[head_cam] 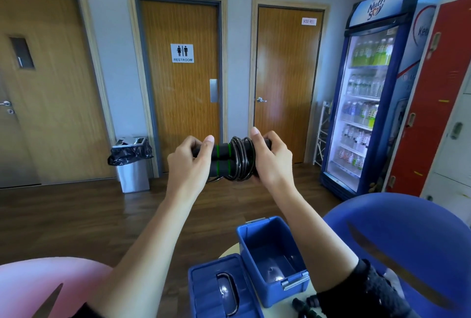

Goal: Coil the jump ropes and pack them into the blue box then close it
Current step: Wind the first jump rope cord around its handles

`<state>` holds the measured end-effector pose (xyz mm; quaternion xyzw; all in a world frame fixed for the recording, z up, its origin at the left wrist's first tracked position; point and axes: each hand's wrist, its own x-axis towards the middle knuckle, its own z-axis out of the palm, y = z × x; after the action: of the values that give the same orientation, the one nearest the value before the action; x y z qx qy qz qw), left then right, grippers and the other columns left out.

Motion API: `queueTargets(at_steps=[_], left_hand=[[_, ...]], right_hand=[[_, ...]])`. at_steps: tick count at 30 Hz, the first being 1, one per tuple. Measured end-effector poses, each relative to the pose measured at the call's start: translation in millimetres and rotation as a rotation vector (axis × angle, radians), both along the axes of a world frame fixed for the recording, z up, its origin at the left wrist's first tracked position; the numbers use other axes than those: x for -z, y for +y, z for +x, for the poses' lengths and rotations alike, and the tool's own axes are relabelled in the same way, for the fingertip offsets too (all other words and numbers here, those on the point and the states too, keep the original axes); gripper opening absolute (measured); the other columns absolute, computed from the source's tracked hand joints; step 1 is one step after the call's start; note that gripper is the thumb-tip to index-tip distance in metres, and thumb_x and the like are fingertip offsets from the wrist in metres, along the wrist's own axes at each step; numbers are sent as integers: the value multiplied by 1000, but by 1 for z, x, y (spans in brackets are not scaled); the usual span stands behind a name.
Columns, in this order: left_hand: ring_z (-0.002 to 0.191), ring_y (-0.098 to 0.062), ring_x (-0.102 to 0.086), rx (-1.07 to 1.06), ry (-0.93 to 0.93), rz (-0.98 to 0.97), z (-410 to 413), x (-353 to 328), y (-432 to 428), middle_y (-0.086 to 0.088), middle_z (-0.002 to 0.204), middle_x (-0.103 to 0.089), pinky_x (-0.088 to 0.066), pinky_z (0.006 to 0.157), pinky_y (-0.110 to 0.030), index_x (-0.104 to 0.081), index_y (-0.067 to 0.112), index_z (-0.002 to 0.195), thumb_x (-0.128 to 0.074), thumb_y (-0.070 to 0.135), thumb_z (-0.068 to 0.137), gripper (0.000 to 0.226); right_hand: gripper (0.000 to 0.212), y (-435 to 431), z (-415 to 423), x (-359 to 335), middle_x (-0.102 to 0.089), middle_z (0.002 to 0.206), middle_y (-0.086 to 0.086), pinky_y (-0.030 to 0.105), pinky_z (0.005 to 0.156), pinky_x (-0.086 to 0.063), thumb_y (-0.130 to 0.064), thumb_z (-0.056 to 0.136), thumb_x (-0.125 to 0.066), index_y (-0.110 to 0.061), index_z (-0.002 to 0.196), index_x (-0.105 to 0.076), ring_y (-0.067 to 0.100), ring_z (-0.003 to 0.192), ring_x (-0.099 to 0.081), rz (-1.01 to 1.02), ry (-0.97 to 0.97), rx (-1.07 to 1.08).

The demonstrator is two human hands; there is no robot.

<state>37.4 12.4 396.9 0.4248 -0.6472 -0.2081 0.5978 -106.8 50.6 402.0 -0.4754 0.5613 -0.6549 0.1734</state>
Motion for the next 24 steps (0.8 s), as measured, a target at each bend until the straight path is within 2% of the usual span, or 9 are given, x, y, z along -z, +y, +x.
queueTargets(at_steps=[1,2,4,7,10,16,20,22,24], left_hand=[[54,-10,-46,18,40,12,-1,0,0,2,60,-45,-48,56,-34,-48,7,69,-56,37,94,40],[56,-16,-52,35,71,30,-1,-1,-1,-1,64,-49,-48,50,-36,-49,6,71,-57,38,93,40],[62,-28,-62,65,100,56,-2,-5,-2,-8,73,-55,-45,37,-26,-50,8,74,-59,41,92,38],[58,-22,-62,87,89,46,-2,-7,-3,-6,74,-57,-41,34,-20,-52,12,75,-60,43,91,35],[48,-20,-62,81,80,34,-5,-1,-5,-5,71,-58,-39,32,-19,-52,13,76,-60,43,91,35],[51,-20,-63,91,153,114,-18,9,-14,0,72,-58,-44,36,-23,-52,20,70,-60,44,90,32],[51,-17,-60,57,280,224,-37,20,-23,2,69,-57,-39,34,-20,-52,21,66,-60,42,91,34],[56,-13,-53,10,351,255,-52,31,-25,0,69,-52,-34,32,-13,-51,18,67,-59,37,93,33],[59,-13,-49,-32,399,275,-71,48,-26,0,68,-50,-33,32,-10,-51,16,69,-57,33,95,31]], right_hand=[[48,-2,2,2,-52,68,8,46,53,-54,-52,93,-50,-5,80,-47,24,60,-54,-26,-25,4],[48,-3,3,4,-52,68,8,48,55,-53,-51,93,-50,-5,81,-48,25,60,-52,-43,-52,4],[42,-5,4,6,-50,67,7,46,58,-49,-48,94,-49,-8,80,-48,25,62,-49,-63,-104,8],[35,-7,3,7,-51,66,4,42,60,-47,-46,95,-48,-15,80,-50,22,63,-50,-72,-126,20],[35,-8,0,8,-52,66,2,40,60,-46,-44,96,-49,-11,86,-54,20,62,-50,-76,-97,24],[37,-14,-13,8,-59,77,3,49,71,-56,-51,93,-51,-14,91,-55,18,71,-58,-5,-58,23],[61,-24,-36,16,-59,98,2,53,89,-54,-70,85,-43,-18,116,-45,23,95,-63,136,-156,-19],[83,-30,-47,30,-58,113,6,55,96,-49,-81,65,-49,-22,122,-41,27,107,-60,214,-330,-67],[104,-35,-56,48,-53,129,7,55,102,-44,-82,47,-63,-24,130,-37,29,118,-55,271,-490,-157]])
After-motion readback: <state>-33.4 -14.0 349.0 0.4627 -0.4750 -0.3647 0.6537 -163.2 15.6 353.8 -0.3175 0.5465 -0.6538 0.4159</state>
